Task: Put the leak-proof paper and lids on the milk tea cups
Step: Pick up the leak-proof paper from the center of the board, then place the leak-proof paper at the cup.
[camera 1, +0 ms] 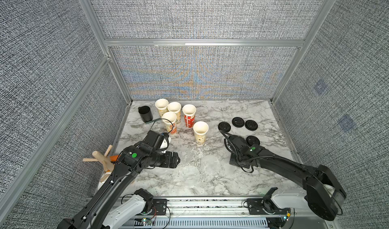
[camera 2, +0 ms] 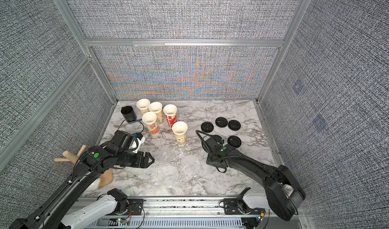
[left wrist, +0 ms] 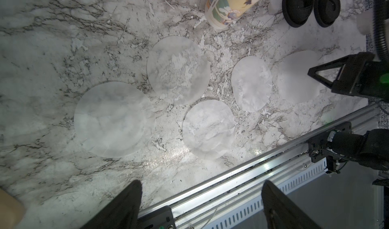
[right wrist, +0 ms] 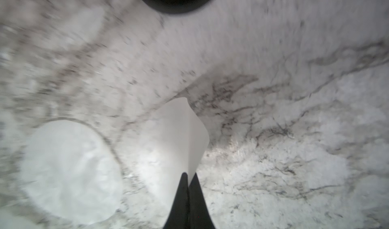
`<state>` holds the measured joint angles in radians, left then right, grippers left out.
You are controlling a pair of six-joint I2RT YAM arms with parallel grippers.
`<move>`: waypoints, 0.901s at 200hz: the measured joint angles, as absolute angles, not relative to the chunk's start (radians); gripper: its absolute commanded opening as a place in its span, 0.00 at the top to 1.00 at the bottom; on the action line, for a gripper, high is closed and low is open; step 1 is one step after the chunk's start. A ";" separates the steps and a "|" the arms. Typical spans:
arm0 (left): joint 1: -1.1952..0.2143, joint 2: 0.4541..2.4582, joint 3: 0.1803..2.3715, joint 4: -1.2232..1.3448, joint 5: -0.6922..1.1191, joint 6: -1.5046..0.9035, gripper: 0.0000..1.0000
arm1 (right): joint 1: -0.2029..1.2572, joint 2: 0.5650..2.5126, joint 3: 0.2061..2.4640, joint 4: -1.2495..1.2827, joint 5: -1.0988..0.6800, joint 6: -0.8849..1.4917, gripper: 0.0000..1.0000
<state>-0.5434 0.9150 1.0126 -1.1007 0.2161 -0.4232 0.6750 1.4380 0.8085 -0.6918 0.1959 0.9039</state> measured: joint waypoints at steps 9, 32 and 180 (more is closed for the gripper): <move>-0.543 0.916 1.022 -1.101 0.212 -0.424 0.10 | 0.675 1.410 0.865 -0.728 0.208 0.883 0.95; -0.543 0.920 1.051 -1.100 0.204 -0.423 0.10 | 0.676 1.343 1.010 -0.821 0.228 0.822 0.96; -0.545 1.011 1.160 -1.064 -0.050 -0.446 0.09 | 0.695 1.782 1.735 -0.704 -0.178 0.545 0.96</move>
<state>-0.5453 1.0115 1.1603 -1.0637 -0.0498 -0.4461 0.6952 1.7824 1.7351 -0.7040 -0.1783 0.5453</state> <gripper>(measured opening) 0.909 0.050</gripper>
